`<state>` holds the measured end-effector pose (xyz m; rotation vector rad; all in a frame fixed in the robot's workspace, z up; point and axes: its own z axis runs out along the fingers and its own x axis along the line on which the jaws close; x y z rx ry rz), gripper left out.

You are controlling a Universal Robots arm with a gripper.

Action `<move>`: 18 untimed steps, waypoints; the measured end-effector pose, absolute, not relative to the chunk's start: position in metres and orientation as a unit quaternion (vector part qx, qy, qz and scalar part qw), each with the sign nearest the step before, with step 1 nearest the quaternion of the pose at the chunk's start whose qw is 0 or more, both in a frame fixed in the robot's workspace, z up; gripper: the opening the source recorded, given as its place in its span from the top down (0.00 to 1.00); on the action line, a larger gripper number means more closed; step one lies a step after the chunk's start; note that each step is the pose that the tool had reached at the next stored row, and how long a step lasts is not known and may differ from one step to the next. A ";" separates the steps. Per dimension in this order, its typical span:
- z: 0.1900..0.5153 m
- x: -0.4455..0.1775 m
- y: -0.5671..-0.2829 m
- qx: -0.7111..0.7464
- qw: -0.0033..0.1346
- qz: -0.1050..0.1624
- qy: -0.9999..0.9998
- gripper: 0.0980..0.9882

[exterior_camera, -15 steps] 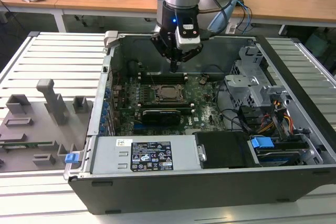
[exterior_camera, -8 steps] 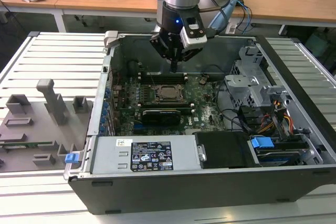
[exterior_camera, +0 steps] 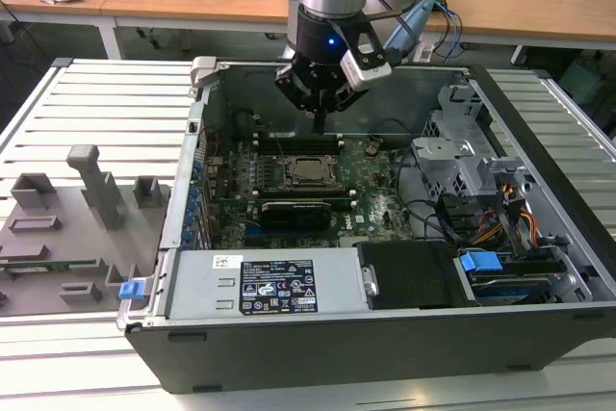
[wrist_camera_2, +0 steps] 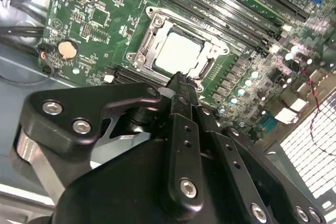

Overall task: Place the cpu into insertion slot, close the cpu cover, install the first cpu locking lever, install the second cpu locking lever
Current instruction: 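Install the first cpu locking lever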

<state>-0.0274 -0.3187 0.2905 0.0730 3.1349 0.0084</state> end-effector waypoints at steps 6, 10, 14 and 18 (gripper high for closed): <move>0.289 -0.042 -0.319 0.016 0.009 0.003 1.000 0.99; 0.289 -0.043 -0.319 0.005 0.009 0.003 1.000 0.99; 0.288 -0.044 -0.319 -0.028 0.010 0.003 1.000 0.99; 0.284 -0.054 -0.319 -0.028 0.013 0.003 1.000 0.99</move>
